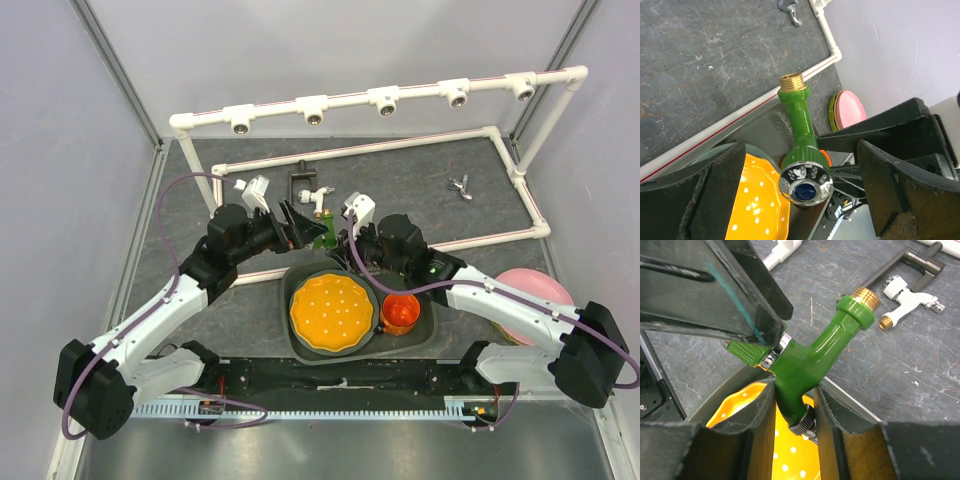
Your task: Install the water faucets
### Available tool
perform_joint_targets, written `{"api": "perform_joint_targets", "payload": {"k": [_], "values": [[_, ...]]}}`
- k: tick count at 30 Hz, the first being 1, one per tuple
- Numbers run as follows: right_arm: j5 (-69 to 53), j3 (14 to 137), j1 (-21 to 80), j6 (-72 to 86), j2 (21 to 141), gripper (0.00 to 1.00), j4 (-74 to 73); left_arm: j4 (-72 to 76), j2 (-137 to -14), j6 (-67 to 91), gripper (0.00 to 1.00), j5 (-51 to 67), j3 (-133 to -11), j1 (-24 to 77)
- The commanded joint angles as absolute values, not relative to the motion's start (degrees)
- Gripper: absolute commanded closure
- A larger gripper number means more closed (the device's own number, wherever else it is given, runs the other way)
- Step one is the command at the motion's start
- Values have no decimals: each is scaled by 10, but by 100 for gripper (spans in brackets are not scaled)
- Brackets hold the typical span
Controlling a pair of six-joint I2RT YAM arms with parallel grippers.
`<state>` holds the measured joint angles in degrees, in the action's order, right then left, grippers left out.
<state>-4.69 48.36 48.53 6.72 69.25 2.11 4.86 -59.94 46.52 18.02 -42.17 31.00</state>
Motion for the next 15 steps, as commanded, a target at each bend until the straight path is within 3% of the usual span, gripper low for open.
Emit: {"api": "perform_joint_targets", "payload": {"k": [1,11,15], "values": [[-38,493,497,57,692,100,63,81,-595,489,2,187,-404,314],[-24,482,498,57,695,100,74,102,-595,491,14,240,-382,316],[-24,479,501,58,700,100,79,118,-599,497,23,272,-381,316]]}}
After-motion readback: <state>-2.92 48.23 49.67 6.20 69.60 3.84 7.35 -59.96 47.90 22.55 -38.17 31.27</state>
